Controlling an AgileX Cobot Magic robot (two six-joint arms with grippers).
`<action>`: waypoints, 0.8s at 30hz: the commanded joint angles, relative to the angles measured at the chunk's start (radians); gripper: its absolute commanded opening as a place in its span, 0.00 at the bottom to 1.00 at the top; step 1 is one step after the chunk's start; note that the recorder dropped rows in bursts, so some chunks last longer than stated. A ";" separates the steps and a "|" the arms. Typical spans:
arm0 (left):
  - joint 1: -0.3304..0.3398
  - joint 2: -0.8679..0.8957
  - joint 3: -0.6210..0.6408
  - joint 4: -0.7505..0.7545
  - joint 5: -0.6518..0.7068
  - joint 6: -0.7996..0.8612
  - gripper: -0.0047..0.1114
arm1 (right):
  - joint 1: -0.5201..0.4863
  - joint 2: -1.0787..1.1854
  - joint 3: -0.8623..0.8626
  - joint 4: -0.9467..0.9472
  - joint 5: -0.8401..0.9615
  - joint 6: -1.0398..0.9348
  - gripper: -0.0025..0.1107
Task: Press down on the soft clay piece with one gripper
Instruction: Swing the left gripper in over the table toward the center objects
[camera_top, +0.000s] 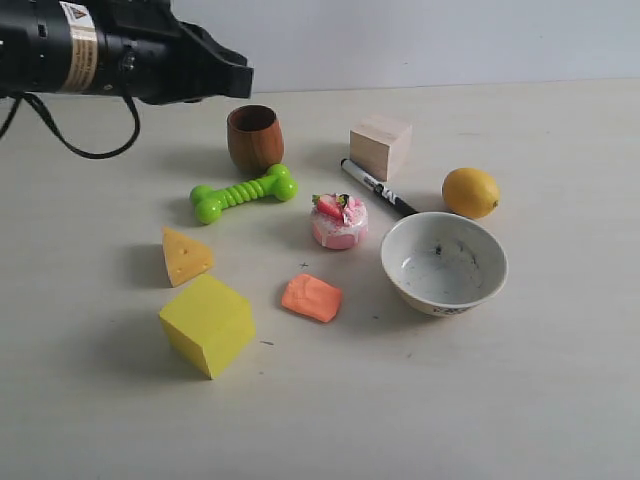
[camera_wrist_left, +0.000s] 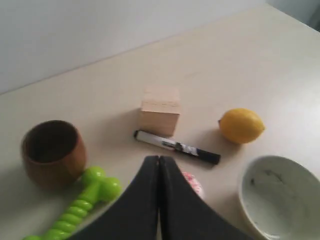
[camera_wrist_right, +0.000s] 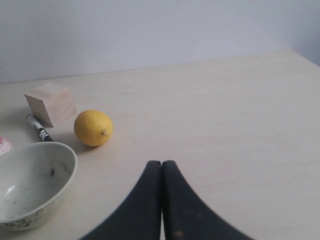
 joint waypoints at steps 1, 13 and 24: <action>-0.019 0.037 -0.085 -0.007 -0.151 -0.084 0.04 | -0.004 -0.006 0.005 0.000 -0.009 0.001 0.02; -0.029 0.038 -0.142 -0.007 -0.149 -0.149 0.04 | -0.004 -0.006 0.005 0.000 -0.009 0.001 0.02; -0.025 0.038 -0.129 -0.139 -0.158 -0.001 0.04 | -0.004 -0.006 0.005 0.000 -0.009 0.001 0.02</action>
